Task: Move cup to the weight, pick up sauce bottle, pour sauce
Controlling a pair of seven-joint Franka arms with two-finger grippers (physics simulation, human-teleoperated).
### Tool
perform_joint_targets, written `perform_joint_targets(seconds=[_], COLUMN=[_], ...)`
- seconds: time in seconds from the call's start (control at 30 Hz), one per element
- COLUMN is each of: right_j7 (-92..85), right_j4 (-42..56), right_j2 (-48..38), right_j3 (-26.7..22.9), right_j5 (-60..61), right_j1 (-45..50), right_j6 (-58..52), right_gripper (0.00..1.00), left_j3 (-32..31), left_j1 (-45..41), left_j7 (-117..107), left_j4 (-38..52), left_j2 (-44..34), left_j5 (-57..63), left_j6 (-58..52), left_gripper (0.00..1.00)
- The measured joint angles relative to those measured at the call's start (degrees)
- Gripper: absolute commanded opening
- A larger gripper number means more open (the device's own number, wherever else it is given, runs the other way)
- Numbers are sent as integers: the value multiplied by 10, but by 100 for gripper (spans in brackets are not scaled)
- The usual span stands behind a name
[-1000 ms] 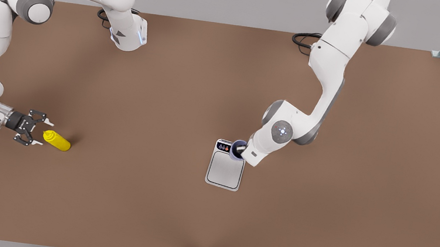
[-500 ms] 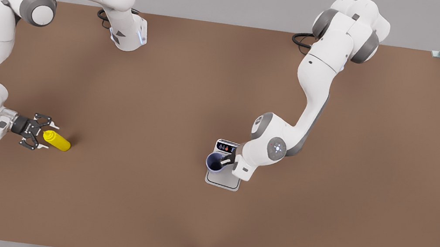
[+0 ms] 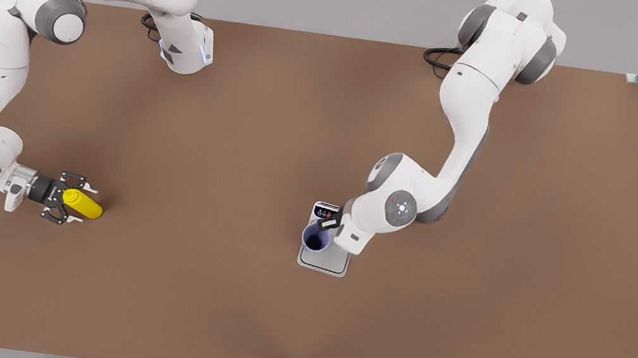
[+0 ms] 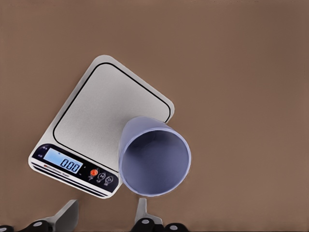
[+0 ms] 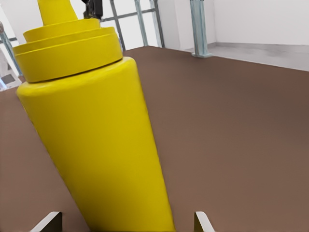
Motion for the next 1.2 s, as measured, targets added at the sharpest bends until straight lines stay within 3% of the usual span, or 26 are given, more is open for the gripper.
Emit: perform_joint_targets(seconds=[0.03,0.07,0.17,0.2,0.23,0.27,0.3,0.33,0.37,0.4,0.47,0.57,0.67,0.8,0.9,0.93,1.0,1.2], right_j7=[-1,-3,-6,-8,-8,-8,-8,-6,-5,-4,-2,0,0,0,0,0,0,1], right_j4=[-1,-2,-4,-4,-3,-2,-1,0,0,0,0,1,2,2,9,10,9,9], right_j2=[0,-1,-1,-1,-1,-1,-1,-1,-1,-1,-1,-1,0,1,7,9,9,9], right_j3=[0,0,0,0,0,0,0,0,0,0,0,1,1,1,1,1,1,3], right_j5=[-1,-1,-3,-3,-3,-3,-3,-3,-3,-3,-3,-1,-1,6,7,7,8,8], right_j1=[0,0,0,0,0,-1,-1,-1,-1,0,0,2,3,10,10,10,11,11], right_j6=[-1,-1,-2,-3,-2,-2,-3,-2,-2,-2,-2,-2,-2,-2,-1,-1,-1,-1], right_gripper=[100,100,100,100,100,100,100,100,99,86,86,86,86,86,86,83,64,60], left_j3=[43,85,300,291,179,77,71,60,44,38,34,19,17,18,17,17,17,13], left_j1=[1,4,22,100,216,311,306,313,316,295,250,290,267,270,271,272,269,259], left_j7=[28,74,276,335,363,391,449,475,467,447,443,454,452,455,455,455,454,454], left_j4=[1,1,-18,-27,-37,-103,-213,-232,-206,-175,-134,-97,-31,-28,-29,-29,-30,-29], left_j2=[-36,-59,-105,-131,-157,-218,-310,-358,-357,-356,-349,-331,-293,-310,-274,-271,-257,-262], left_j5=[10,17,33,40,49,81,113,138,157,172,193,213,232,247,250,250,252,256], left_j6=[-42,-80,-209,-227,-231,-199,-126,-153,-188,-229,-270,-274,-273,-279,-276,-277,-312,-321], left_gripper=[86,100,100,100,100,100,100,100,100,100,100,100,100,100,100,100,100,100])
